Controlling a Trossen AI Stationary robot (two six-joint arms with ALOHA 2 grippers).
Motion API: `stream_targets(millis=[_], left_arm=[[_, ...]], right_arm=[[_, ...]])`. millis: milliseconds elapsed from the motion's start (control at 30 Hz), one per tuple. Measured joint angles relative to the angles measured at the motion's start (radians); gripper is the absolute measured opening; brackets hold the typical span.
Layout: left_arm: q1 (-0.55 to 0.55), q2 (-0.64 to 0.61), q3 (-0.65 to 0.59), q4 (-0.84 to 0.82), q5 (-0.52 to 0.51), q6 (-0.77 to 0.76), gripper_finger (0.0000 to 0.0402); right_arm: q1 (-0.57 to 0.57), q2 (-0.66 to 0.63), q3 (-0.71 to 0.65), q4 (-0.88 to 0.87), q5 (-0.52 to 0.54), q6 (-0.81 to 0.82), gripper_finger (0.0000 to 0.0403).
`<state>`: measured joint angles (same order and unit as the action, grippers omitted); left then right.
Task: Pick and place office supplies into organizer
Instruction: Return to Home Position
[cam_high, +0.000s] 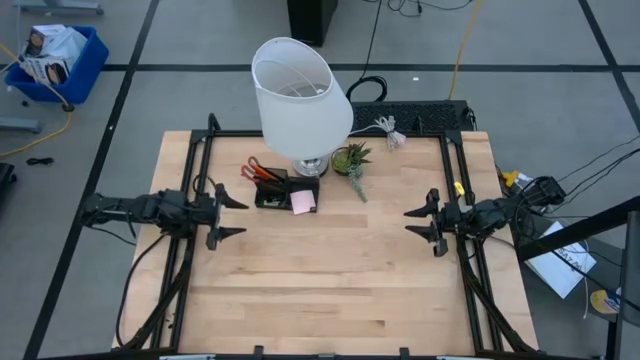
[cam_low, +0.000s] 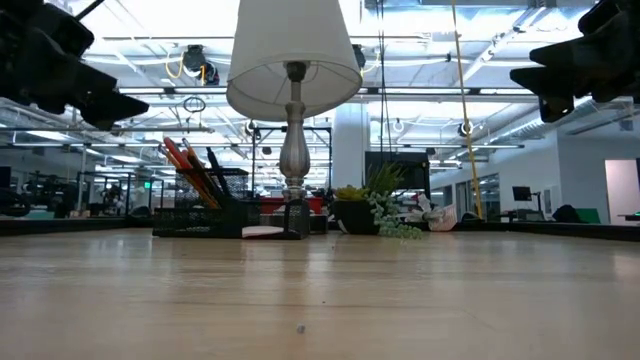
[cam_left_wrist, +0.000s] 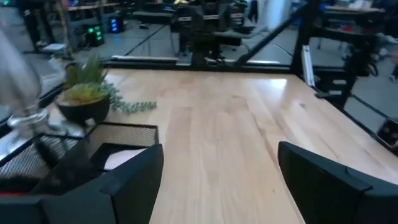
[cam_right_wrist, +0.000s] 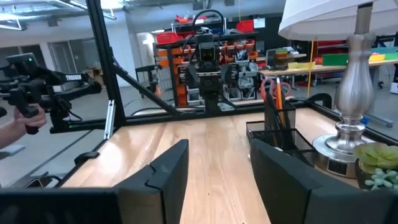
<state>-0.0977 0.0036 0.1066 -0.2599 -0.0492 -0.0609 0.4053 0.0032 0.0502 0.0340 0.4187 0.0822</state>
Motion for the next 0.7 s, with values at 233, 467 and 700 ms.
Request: stream_targets(millis=[233, 467, 700], left_arm=[[0.0, 0.0, -0.028, 0.166, 0.025, 0.05, 0.0319], [0.0, 0.002, -0.097, 0.28, 0.101, 0.091, 0.0319], [-0.001, 0.002, -0.096, 0.28, 0.109, 0.136, 0.0319]], right_arm=[[0.0, 0.001, 0.0, -0.003, -0.001, -0.034, 0.0168], [0.0, 0.012, 0.0, 0.056, 0.0, -0.043, 0.0168], [0.0, 0.012, 0.0, 0.082, 0.0, -0.043, 0.0166]])
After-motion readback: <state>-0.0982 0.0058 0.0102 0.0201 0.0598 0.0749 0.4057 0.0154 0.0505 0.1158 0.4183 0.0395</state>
